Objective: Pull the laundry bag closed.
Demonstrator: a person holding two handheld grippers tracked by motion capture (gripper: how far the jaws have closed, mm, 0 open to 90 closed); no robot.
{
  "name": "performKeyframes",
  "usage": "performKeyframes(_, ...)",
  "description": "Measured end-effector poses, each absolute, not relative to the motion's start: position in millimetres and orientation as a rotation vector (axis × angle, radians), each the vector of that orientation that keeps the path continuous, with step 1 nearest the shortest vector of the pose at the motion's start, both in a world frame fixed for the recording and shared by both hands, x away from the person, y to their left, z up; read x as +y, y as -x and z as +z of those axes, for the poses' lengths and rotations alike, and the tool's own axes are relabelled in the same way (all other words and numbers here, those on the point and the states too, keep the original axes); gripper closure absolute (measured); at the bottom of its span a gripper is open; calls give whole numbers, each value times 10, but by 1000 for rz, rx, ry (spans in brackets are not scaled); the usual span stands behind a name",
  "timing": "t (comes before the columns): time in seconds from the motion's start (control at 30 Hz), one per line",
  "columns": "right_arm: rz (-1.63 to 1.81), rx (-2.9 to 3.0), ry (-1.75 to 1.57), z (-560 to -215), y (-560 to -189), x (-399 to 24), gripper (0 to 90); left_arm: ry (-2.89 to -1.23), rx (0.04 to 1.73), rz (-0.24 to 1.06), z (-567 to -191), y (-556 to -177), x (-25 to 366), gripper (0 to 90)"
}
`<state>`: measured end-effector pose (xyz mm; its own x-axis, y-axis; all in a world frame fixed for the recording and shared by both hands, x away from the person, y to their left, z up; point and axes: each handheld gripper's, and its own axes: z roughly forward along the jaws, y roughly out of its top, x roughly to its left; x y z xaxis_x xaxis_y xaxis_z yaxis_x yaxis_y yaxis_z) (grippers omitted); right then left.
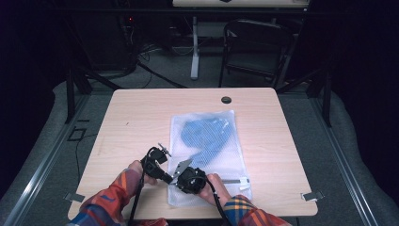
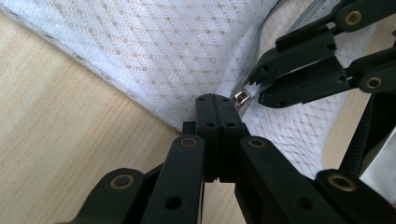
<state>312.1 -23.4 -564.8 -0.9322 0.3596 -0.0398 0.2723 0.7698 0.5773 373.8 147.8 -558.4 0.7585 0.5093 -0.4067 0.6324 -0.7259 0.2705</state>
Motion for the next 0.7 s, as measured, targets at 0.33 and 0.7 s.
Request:
performKeyframes(0.33,863,2816,-514,-5636,-3126,-308,820,-2554,878,-438,-5588,-3740,1482,900)
performKeyframes(0.7,833,2806,-530,-5630,-3093,-299,820,-2551,881,-439,-5589,-3740,1483,900)
